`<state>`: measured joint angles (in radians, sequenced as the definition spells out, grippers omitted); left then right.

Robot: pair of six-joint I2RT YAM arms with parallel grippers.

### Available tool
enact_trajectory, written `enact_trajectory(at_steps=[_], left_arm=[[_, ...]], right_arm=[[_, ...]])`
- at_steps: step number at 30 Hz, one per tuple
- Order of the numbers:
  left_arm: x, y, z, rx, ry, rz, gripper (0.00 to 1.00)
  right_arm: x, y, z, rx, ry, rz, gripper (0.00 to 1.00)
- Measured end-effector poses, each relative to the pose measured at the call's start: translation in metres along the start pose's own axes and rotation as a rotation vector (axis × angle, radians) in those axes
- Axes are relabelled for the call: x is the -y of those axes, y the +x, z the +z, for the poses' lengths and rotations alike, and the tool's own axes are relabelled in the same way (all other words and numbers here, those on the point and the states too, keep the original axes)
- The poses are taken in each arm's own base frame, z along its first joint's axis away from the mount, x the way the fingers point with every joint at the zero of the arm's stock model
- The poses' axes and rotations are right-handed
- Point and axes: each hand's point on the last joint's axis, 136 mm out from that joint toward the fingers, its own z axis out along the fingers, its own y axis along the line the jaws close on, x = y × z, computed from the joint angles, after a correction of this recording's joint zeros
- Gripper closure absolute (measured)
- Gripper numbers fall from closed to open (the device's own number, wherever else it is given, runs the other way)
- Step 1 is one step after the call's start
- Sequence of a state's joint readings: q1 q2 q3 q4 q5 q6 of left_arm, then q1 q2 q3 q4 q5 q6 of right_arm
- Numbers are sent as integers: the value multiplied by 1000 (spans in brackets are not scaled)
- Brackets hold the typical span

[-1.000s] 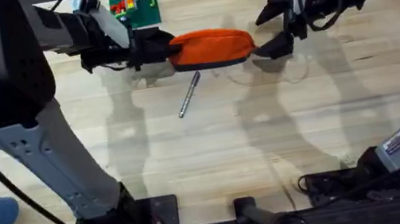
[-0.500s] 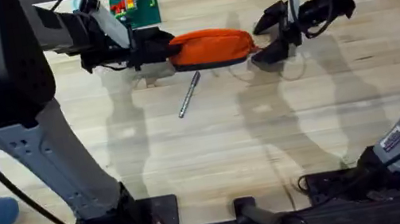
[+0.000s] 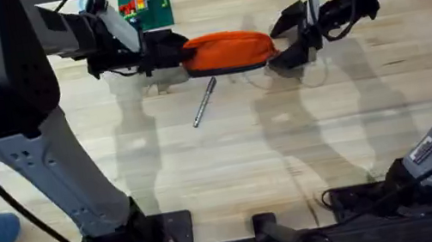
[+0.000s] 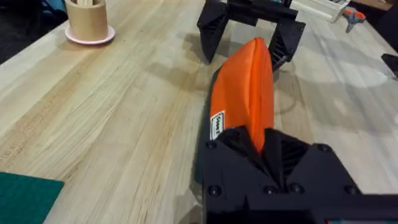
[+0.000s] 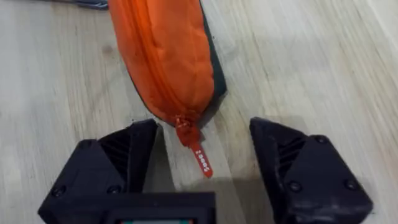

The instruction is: Unzip the bag, pick up the pens from the table one at a time and place them inside, then zip the bag closed.

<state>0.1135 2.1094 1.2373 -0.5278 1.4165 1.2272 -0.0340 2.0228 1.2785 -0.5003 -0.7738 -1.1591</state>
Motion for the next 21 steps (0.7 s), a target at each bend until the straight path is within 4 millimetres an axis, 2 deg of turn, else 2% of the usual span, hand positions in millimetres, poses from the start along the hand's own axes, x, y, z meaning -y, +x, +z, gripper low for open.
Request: enact_trajectory(at_steps=[4,8,10,12,13,15,21], left_arm=[[0,0,0,0,0,0,959],[0,0,0,0,0,0,959],[0,0,0,0,0,0,959],[0,0,0,0,0,0,959],[0,0,0,0,0,0,959],[0,0,0,0,0,0,959],[0,0,0,0,0,0,959]], right_arm=[[0,-1,1,1,0,-3,158],[0,-1,1,0,1,-5,318],[0,0,1,-2,1,-4,508],[-1,0,1,-3,-2,0,769],[0,0,1,-3,-1,0,849],[0,0,1,-2,1,0,948],[0,0,1,-2,2,-1,967]])
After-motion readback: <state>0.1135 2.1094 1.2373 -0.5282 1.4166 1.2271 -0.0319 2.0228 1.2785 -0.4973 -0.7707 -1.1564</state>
